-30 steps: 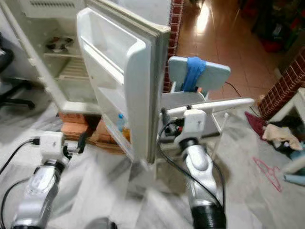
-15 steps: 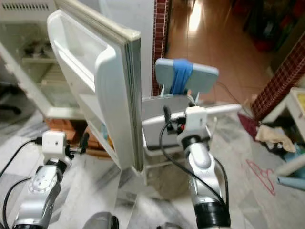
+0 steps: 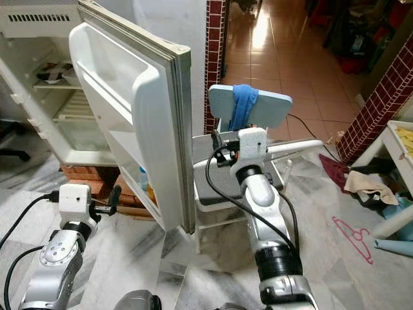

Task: Restocking fridge

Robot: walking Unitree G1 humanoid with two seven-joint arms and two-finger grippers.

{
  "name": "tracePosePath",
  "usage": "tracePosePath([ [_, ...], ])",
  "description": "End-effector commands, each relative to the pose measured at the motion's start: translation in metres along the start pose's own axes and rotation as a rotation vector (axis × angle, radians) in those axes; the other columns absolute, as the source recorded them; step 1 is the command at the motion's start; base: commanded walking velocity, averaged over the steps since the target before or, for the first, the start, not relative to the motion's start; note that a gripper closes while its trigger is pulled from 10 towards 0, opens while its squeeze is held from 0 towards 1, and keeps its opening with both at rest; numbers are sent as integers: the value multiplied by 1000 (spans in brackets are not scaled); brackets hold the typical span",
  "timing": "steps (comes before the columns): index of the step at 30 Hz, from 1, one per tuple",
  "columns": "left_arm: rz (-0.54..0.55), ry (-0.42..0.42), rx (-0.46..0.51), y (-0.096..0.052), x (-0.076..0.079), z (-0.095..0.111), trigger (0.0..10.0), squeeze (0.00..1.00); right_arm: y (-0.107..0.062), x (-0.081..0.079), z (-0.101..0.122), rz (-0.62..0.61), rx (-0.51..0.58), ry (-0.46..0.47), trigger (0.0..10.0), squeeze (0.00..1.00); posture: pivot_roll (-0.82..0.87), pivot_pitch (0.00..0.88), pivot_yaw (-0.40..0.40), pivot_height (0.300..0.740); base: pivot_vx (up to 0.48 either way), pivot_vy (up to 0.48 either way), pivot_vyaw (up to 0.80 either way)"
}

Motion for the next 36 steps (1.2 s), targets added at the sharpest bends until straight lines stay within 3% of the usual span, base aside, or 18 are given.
tracePosePath([
  [1,20,11,-9,-1,-5,-1,10000,0,5,0,1,4,-9,24,10000,0,90,19,-10,740,0,0,0],
  [4,20,8,2,-2,-6,2,10000,0,6,2,2,-2,-3,51,10000,0,96,17,-12,740,0,0,0],
  [9,21,13,11,0,-9,5,10000,0,-1,3,0,0,22,-40,10000,0,92,17,-9,740,0,0,622],
  [21,0,23,5,3,-5,5,10000,0,6,1,-1,-19,15,10,10000,0,86,15,-1,740,0,0,772],
  [25,-2,24,1,5,-4,4,10000,0,13,-4,0,-2,11,21,10000,0,89,14,-3,740,0,0,0],
  [29,-18,42,-22,5,-3,0,10000,0,29,-22,13,40,33,28,10000,0,95,13,-8,740,0,0,0],
  [33,-22,47,-21,5,-4,1,10000,0,34,-36,20,91,52,89,10000,0,96,13,-8,740,0,0,0],
  [35,-21,49,-21,6,-5,1,10000,0,33,-59,29,211,77,159,10000,0,96,14,-9,740,0,0,0],
  [36,-21,49,-21,6,-5,1,10000,0,33,-59,29,211,77,159,10000,0,96,14,-9,740,0,0,0],
])
Point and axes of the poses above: a point about 5 cm out from each wrist's last joint towards the gripper, its own y axis pointing out of the wrist towards the gripper, its own z axis along the axis of the wrist's last joint, x = y × z, the point moved 5 cm from there along y, pointing out of the wrist towards the gripper, and after that the axes turned 1 degree about y, right-handed, at the moved point
